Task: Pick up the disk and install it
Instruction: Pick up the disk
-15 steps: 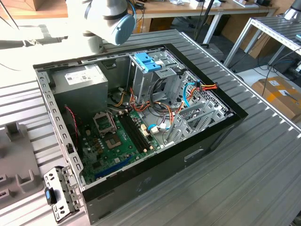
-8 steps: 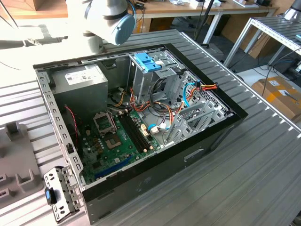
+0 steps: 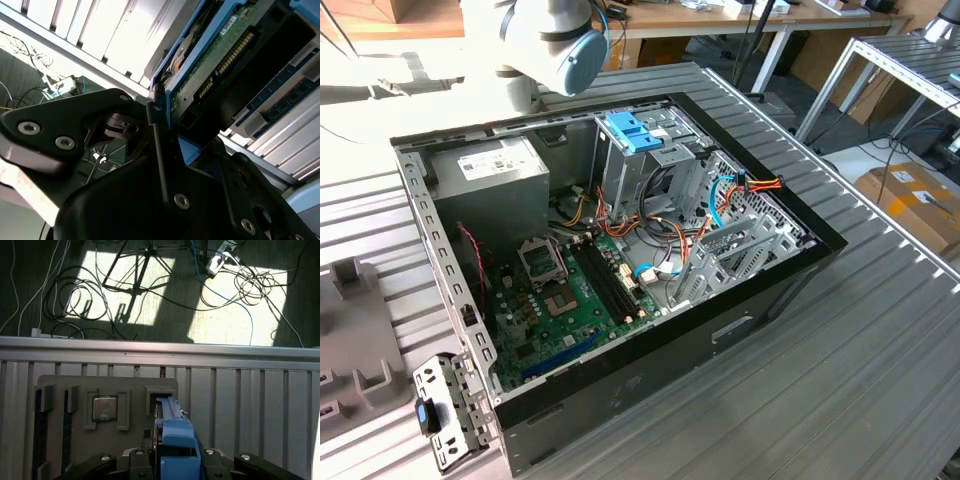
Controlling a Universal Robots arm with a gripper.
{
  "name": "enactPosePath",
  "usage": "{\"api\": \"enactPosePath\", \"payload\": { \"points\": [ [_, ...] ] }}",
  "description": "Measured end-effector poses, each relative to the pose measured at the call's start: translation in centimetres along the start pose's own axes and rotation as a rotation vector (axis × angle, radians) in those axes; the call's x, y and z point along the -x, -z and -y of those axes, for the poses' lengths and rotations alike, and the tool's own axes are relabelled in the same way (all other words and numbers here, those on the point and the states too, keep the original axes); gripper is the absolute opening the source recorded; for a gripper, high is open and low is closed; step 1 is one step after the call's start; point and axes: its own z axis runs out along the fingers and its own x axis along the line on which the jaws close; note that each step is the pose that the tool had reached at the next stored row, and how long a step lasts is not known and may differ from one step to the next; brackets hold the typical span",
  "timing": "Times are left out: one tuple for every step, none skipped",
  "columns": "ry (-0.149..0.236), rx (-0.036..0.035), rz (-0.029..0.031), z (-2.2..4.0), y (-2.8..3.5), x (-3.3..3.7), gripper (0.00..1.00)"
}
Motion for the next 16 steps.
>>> {"api": "enactPosePath", "payload": {
  "points": [
    [0.000,0.0000,0.0000,0.00,0.04,0.00,0.37],
    [0.000,0.0002,-0.0001,0.00,0.09,0.00,0.37],
    [0.000,0.0002,-0.0001,-0.01,0.14,0.00,0.37],
    [0.000,0.0002,-0.0001,-0.01,0.19,0.01,0.37],
    [0.000,0.0003,-0.0001,-0.01,0.26,0.01,0.37],
    [0.000,0.0003,-0.0001,-0.02,0.32,0.01,0.37],
    [0.000,0.0002,-0.0001,-0.02,0.37,0.01,0.37],
    [0.000,0.0001,0.0000,-0.02,0.40,0.01,0.37],
    [0.000,0.0001,-0.0001,-0.02,0.44,0.01,0.37],
    [0.000,0.0003,-0.0001,-0.03,0.49,0.01,0.37],
    [0.000,0.0003,-0.0001,-0.03,0.60,0.02,0.37],
    [0.000,0.0002,-0.0001,-0.04,0.67,0.02,0.37],
    [0.000,0.0002,-0.0001,-0.04,0.73,0.02,0.37],
    [0.000,0.0002,-0.0001,-0.04,0.82,0.02,0.37],
    [0.000,0.0002,-0.0001,-0.05,0.90,0.03,0.37],
    [0.000,0.0002,-0.0001,-0.06,0.98,0.03,0.37]
  ]
}}
